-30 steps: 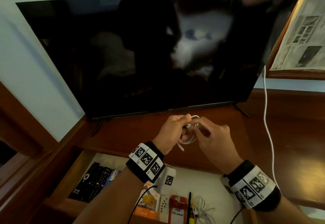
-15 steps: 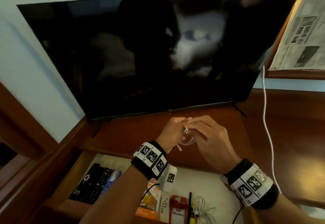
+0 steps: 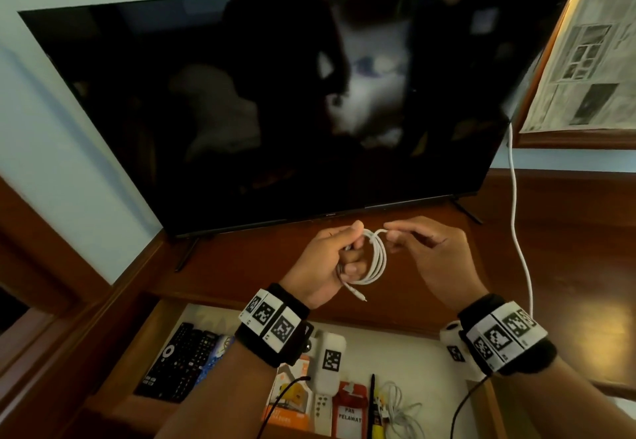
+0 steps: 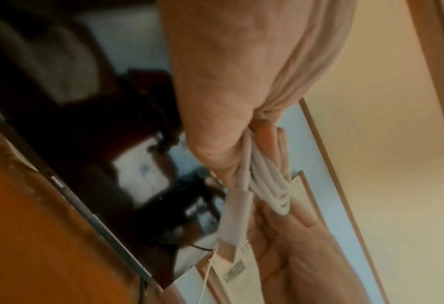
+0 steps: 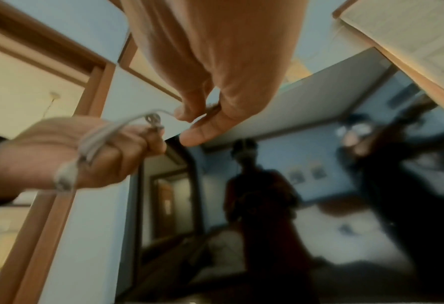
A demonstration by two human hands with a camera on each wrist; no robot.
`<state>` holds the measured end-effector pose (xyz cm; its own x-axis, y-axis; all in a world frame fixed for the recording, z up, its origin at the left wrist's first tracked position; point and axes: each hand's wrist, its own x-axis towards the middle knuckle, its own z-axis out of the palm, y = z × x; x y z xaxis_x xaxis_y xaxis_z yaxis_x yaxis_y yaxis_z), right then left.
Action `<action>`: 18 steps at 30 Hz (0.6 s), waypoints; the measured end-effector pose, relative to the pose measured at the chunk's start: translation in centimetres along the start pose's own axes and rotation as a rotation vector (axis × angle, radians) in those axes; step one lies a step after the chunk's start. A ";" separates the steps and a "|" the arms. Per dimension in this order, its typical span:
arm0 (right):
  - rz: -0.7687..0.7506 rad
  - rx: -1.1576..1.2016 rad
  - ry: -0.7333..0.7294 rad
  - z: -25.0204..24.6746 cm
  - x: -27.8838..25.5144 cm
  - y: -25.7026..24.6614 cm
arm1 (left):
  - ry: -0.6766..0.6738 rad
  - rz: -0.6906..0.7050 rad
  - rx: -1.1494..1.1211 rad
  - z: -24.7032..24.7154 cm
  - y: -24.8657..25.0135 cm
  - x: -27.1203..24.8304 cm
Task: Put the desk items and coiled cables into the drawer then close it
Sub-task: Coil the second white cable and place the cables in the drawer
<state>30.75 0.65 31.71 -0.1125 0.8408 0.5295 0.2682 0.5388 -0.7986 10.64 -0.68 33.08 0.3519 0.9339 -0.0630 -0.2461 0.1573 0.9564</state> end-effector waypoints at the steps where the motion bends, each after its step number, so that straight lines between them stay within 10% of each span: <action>1: -0.086 -0.095 -0.026 0.1 0.0 0.3 | -0.014 0.009 0.003 0.0 0.2 0.0; 5: -0.227 -0.476 -0.012 0.8 0.0 0.8 | -0.031 0.031 0.064 0.3 0.5 -0.1; 12: 0.404 0.463 -0.113 1.3 -0.6 -1.3 | 0.024 0.091 0.404 1.2 1.7 0.2; 18: 0.536 0.675 -0.130 0.8 -0.9 -2.0 | 0.079 0.104 0.539 1.3 2.0 0.4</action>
<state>29.51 -1.14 32.66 -0.2527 0.9671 0.0293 -0.3037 -0.0505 -0.9514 11.45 -0.44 35.33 0.2765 0.9603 0.0382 0.2282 -0.1042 0.9680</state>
